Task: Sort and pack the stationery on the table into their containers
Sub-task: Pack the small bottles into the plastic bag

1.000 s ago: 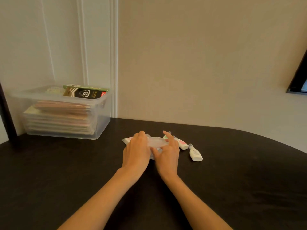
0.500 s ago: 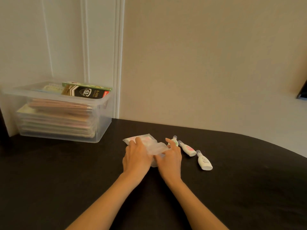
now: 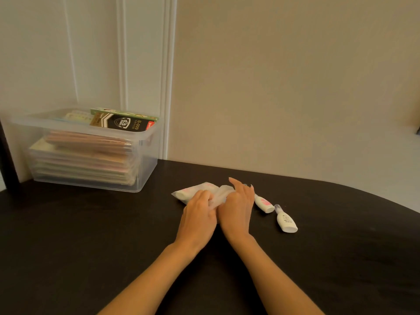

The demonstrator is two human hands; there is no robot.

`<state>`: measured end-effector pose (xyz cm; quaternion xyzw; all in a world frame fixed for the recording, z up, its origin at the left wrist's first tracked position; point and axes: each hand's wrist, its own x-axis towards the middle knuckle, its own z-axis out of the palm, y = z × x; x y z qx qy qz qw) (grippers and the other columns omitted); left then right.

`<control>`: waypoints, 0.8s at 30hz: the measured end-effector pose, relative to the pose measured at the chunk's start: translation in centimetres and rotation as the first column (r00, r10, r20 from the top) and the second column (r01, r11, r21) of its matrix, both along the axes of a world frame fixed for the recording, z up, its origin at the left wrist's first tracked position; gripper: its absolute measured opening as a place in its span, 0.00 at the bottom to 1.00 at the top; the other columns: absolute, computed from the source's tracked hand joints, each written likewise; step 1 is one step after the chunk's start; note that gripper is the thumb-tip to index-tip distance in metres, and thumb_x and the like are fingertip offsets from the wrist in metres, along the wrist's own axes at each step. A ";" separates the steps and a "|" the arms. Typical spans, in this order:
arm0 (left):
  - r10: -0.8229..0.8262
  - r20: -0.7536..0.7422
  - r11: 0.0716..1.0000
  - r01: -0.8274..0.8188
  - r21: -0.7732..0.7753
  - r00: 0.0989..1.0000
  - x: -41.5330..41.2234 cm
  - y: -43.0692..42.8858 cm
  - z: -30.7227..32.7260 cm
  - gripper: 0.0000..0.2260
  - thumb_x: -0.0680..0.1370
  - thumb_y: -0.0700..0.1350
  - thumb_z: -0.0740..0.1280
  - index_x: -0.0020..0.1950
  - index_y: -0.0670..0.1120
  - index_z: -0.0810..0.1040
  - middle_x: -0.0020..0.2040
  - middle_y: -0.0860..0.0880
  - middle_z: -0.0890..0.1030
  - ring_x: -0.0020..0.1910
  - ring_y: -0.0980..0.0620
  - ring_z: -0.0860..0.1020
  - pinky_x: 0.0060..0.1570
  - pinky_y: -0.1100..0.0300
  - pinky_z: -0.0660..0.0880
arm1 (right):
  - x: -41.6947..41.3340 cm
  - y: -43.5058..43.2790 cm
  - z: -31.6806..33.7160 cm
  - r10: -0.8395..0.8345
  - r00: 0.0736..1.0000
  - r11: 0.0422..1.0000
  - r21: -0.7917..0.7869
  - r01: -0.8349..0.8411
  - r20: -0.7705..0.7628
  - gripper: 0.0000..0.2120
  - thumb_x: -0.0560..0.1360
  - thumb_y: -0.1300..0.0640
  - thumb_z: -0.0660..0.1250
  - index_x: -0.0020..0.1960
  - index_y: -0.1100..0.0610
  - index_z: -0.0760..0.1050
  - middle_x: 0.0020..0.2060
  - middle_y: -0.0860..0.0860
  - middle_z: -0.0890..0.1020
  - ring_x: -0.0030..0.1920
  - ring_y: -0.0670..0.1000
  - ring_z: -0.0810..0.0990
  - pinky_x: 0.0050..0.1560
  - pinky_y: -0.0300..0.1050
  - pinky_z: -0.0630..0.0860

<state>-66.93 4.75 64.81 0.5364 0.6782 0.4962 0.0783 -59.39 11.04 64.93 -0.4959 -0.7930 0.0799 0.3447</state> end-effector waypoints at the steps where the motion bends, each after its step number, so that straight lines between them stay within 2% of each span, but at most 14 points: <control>1: -0.003 0.009 1.000 0.003 -0.002 1.000 -0.1 0.0 -0.2 0.07 0.79 0.38 0.58 0.41 0.40 0.70 0.40 0.49 0.73 0.38 0.51 0.72 0.37 0.58 0.72 | -0.2 0.2 0.0 -0.014 1.000 1.000 0.012 0.014 0.008 0.09 0.76 0.59 0.63 0.52 0.61 0.79 0.70 0.52 0.67 0.73 0.54 0.57 0.75 0.48 0.44; 4: 0.006 0.063 1.000 -0.005 -0.023 0.998 -0.7 0.2 -0.4 0.10 0.77 0.35 0.58 0.36 0.42 0.67 0.35 0.49 0.69 0.33 0.55 0.66 0.30 0.63 0.63 | -0.7 0.4 -0.1 0.002 0.991 0.997 -0.071 -0.012 -0.137 0.15 0.76 0.62 0.63 0.63 0.59 0.73 0.69 0.51 0.69 0.71 0.51 0.61 0.72 0.43 0.52; 7: -0.003 0.114 0.999 0.009 -0.052 0.993 -1.2 0.0 -0.6 0.11 0.78 0.38 0.60 0.35 0.42 0.68 0.34 0.50 0.70 0.34 0.55 0.68 0.31 0.65 0.64 | -1.2 0.6 -0.4 0.141 0.957 0.959 -0.207 -0.196 -0.254 0.22 0.75 0.66 0.62 0.68 0.57 0.68 0.69 0.53 0.69 0.69 0.51 0.66 0.70 0.45 0.62; 9: -0.005 0.154 0.998 0.015 -0.061 0.988 -1.6 -0.1 -0.7 0.09 0.78 0.40 0.61 0.38 0.40 0.72 0.36 0.48 0.74 0.37 0.51 0.73 0.34 0.60 0.67 | -1.0 0.6 -0.6 0.243 0.955 0.928 -0.247 -0.280 -0.169 0.15 0.77 0.64 0.61 0.63 0.59 0.74 0.73 0.52 0.61 0.71 0.51 0.62 0.71 0.47 0.60; 11: 0.030 0.131 0.998 -0.022 -0.065 0.991 -1.9 -0.2 -0.8 0.09 0.77 0.40 0.61 0.35 0.42 0.71 0.36 0.50 0.72 0.38 0.51 0.72 0.34 0.60 0.66 | -0.2 0.5 -0.6 0.319 0.939 0.898 -0.276 -0.343 -0.129 0.10 0.77 0.63 0.60 0.53 0.60 0.79 0.75 0.46 0.56 0.73 0.48 0.57 0.72 0.47 0.59; 13: 0.094 0.029 0.992 -0.091 -0.086 0.995 -1.8 -0.3 -0.7 0.10 0.75 0.42 0.62 0.34 0.46 0.66 0.36 0.51 0.69 0.37 0.54 0.69 0.31 0.63 0.62 | 1.1 0.2 -0.3 0.349 0.908 0.862 -0.300 -0.408 -0.231 0.12 0.75 0.67 0.60 0.52 0.60 0.79 0.69 0.41 0.62 0.69 0.43 0.60 0.67 0.40 0.63; 14: 0.126 -0.035 0.986 -0.129 -0.105 0.991 -1.6 -0.2 -0.7 0.10 0.75 0.44 0.63 0.35 0.47 0.65 0.38 0.52 0.68 0.37 0.55 0.68 0.31 0.64 0.61 | 1.8 -0.1 -0.1 0.341 0.887 0.847 -0.307 -0.434 -0.313 0.14 0.74 0.69 0.59 0.53 0.59 0.79 0.64 0.41 0.69 0.66 0.42 0.65 0.62 0.35 0.66; 15: 0.152 -0.096 0.978 -0.164 -0.128 0.984 -1.4 -0.2 -0.7 0.10 0.75 0.47 0.64 0.37 0.47 0.66 0.39 0.52 0.67 0.38 0.55 0.68 0.31 0.64 0.62 | 2.3 -0.4 0.0 0.320 0.865 0.839 -0.308 -0.448 -0.387 0.15 0.74 0.70 0.58 0.49 0.57 0.80 0.57 0.43 0.75 0.61 0.44 0.71 0.56 0.34 0.68; 17: 0.181 -0.210 0.958 -0.220 -0.184 0.961 -1.1 0.1 -0.5 0.09 0.75 0.50 0.65 0.42 0.46 0.71 0.43 0.52 0.68 0.41 0.55 0.70 0.34 0.65 0.64 | 3.6 -1.0 0.3 0.266 0.853 0.850 -0.309 -0.427 -0.449 0.17 0.75 0.71 0.57 0.39 0.55 0.79 0.42 0.46 0.79 0.48 0.45 0.76 0.51 0.37 0.72; 18: 0.192 -0.250 0.947 -0.247 -0.207 0.949 -1.1 0.3 -0.4 0.09 0.75 0.50 0.65 0.44 0.45 0.74 0.44 0.51 0.69 0.42 0.54 0.71 0.36 0.64 0.66 | 4.1 -1.2 0.3 0.267 0.867 0.853 -0.314 -0.416 -0.421 0.17 0.75 0.70 0.57 0.39 0.56 0.80 0.41 0.45 0.79 0.46 0.43 0.76 0.51 0.37 0.72; 21: 0.211 -0.208 0.942 -0.255 -0.217 0.955 -1.3 0.1 -0.1 0.04 0.76 0.42 0.62 0.45 0.43 0.73 0.46 0.47 0.73 0.45 0.49 0.76 0.36 0.61 0.70 | 5.4 -1.9 0.2 0.372 0.905 0.837 -0.347 -0.422 -0.205 0.17 0.76 0.69 0.56 0.55 0.57 0.81 0.52 0.43 0.79 0.55 0.40 0.74 0.58 0.31 0.68; 22: 0.198 -0.181 0.948 -0.235 -0.214 0.963 -1.2 -0.3 0.0 0.01 0.75 0.39 0.61 0.46 0.43 0.72 0.46 0.48 0.72 0.45 0.49 0.75 0.35 0.62 0.69 | 6.0 -2.2 0.1 0.409 0.902 0.831 -0.351 -0.431 -0.140 0.18 0.76 0.69 0.57 0.56 0.56 0.80 0.55 0.44 0.79 0.58 0.40 0.73 0.60 0.30 0.67; 24: 0.144 -0.172 0.965 -0.177 -0.193 0.974 -1.2 -0.8 -0.1 0.06 0.75 0.35 0.60 0.46 0.46 0.68 0.49 0.50 0.68 0.43 0.52 0.71 0.32 0.65 0.64 | 6.6 -2.9 0.0 0.470 0.881 0.818 -0.350 -0.456 -0.050 0.18 0.76 0.68 0.57 0.56 0.55 0.81 0.58 0.46 0.80 0.59 0.40 0.74 0.61 0.30 0.66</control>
